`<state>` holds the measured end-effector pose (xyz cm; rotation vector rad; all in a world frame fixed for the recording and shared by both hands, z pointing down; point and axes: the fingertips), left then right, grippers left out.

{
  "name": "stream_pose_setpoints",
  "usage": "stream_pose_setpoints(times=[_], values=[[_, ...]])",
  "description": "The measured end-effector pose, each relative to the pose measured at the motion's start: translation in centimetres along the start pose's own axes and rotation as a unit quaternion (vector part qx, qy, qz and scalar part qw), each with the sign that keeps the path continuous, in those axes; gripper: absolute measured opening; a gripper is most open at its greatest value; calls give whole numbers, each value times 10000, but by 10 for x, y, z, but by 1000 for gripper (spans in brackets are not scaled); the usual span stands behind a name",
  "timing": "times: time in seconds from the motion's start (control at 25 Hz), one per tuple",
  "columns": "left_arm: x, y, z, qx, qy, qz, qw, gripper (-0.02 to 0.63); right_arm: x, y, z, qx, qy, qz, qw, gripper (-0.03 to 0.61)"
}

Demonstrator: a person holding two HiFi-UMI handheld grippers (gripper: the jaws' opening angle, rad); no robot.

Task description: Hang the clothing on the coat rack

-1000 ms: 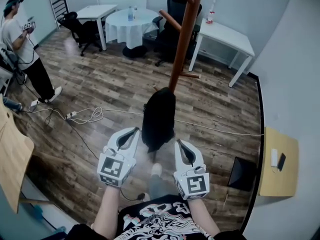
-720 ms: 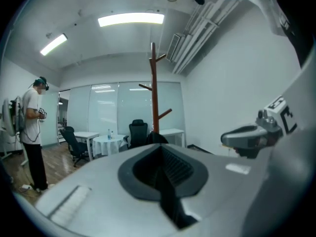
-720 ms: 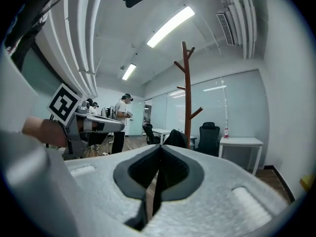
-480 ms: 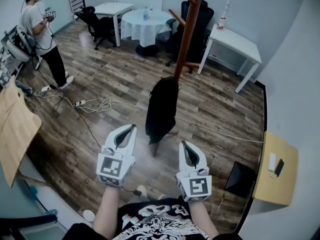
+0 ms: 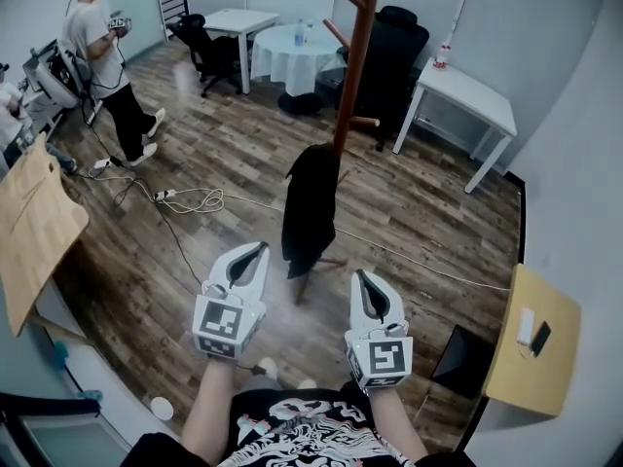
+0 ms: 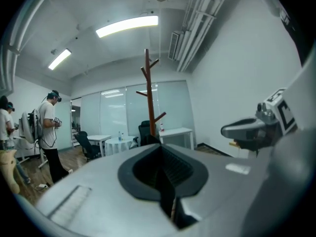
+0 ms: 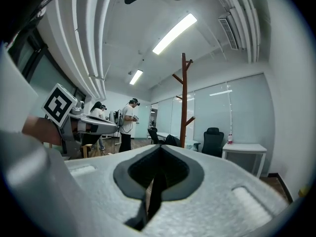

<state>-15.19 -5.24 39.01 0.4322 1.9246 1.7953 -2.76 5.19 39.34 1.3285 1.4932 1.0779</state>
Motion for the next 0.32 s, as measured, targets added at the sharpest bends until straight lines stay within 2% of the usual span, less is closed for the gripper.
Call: stream_pose_setpoints(times=[0.32], values=[[10,2,14,-206,-187,6,9996,-11,22,-1,-1,67,-100,35,9999,-2]])
Point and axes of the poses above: the fingertips, and each gripper's own axes: x backward along the fingers, z to its right, y out of its underside, and after that the axes turned 9 degrees about x, right-handed
